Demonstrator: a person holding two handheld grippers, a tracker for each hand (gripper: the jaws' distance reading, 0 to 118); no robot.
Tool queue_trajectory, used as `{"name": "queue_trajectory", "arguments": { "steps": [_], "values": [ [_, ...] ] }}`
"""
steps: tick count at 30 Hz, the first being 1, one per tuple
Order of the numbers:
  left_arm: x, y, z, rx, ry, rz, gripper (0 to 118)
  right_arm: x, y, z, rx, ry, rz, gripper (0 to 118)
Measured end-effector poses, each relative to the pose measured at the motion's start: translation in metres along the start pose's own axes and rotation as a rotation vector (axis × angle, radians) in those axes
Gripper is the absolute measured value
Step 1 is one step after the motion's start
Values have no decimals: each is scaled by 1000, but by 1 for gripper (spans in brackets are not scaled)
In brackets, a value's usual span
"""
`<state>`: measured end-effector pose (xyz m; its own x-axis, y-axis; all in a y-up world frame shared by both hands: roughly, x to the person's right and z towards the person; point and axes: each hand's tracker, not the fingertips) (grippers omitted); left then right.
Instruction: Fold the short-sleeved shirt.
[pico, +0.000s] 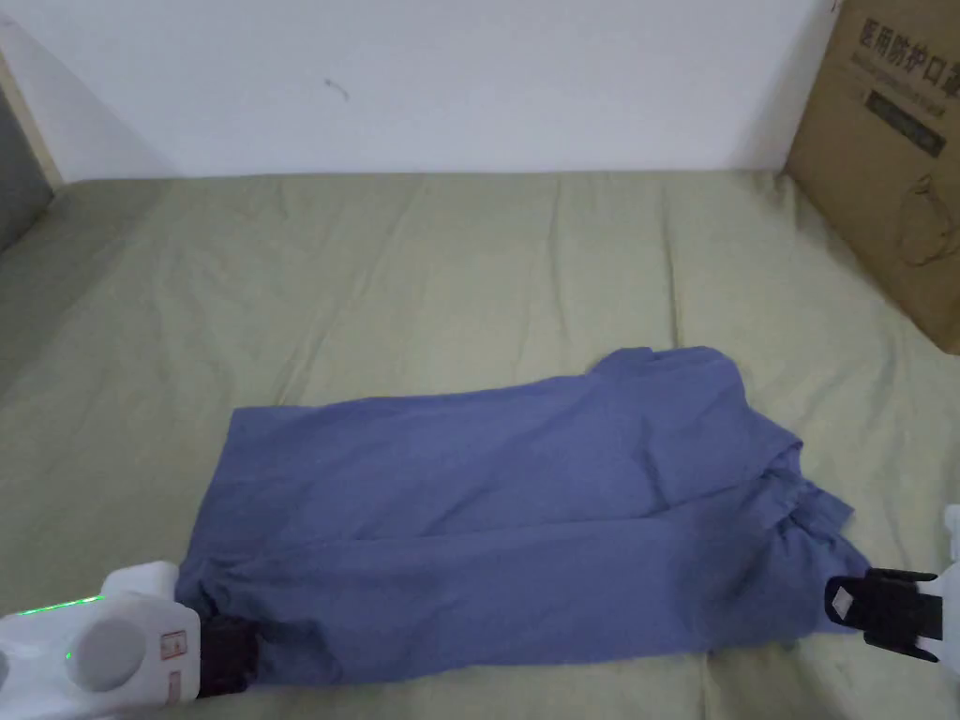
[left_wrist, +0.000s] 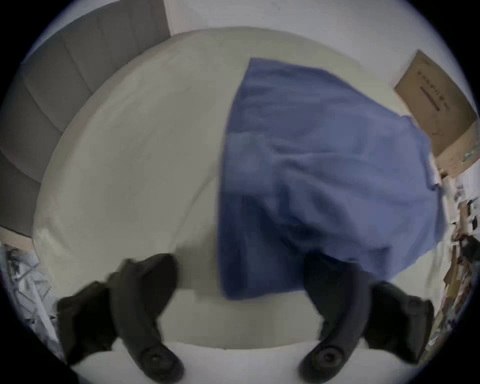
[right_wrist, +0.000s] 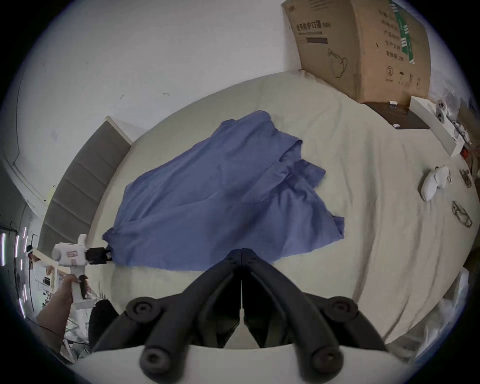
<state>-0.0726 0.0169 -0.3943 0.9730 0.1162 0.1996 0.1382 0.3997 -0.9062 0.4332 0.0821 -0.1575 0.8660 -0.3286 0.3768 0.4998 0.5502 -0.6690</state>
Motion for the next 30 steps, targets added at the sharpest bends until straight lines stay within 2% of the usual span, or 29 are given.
{"name": "queue_trajectory", "arguments": {
  "steps": [1, 3, 5, 8, 9, 10, 11, 12, 15, 18, 20, 21, 22, 24, 25, 27, 28, 30],
  "values": [
    [5, -1, 5, 12, -25, 2, 62, 5, 0, -1, 5, -22, -8, 0],
    [14, -2, 10, 20, -126, -30, 3, 18, 3, -5, 6, -60, -39, 0],
    [17, -4, 16, 24, -115, -30, 3, 34, 7, -6, 22, -63, -71, 0],
    [10, -1, 22, 53, -79, -23, 3, 50, 17, -7, 58, -149, -106, 0],
    [6, -1, 24, 65, -36, -42, 3, 54, 22, -10, 51, -168, -127, 7],
    [1, -1, 26, 70, -8, -51, 2, 58, 25, -12, 43, -188, -147, 33],
    [-3, -1, 28, 70, 10, -54, 2, 63, 29, -17, 32, -187, -173, 73],
    [-9, -1, 30, 66, 0, -44, 2, 67, 31, -22, 1, -182, -192, 101],
    [-23, -2, 28, 45, -11, -7, 2, 79, 40, -48, -103, -145, -209, 101],
    [-29, -4, 25, 33, -19, 18, 2, 81, 39, -73, -181, -178, -194, 100],
    [-30, -5, 23, 23, -29, 32, 2, 85, 38, -87, -227, -190, -189, 87],
    [-29, -5, 23, 21, -30, 35, 2, 84, 37, -89, -215, -233, -152, 78],
    [-29, -5, 23, 20, -32, 35, 2, 82, 35, -90, -206, -276, -105, 77],
    [-23, -5, 27, 21, -31, 24, 2, 76, 32, -85, -188, -261, -43, 72],
    [-22, -5, 28, 21, -31, 17, 2, 73, 31, -82, -176, -245, -27, 61],
    [-19, -4, 31, 21, -35, 10, 2, 75, 31, -79, -128, -270, 19, 18],
    [-19, -4, 34, 21, -36, 8, 2, 75, 30, -75, -116, -245, 15, 8],
    [-18, -4, 42, 44, -45, 21, 2, 70, 28, -62, -106, -166, -21, 5]
  ]
}}
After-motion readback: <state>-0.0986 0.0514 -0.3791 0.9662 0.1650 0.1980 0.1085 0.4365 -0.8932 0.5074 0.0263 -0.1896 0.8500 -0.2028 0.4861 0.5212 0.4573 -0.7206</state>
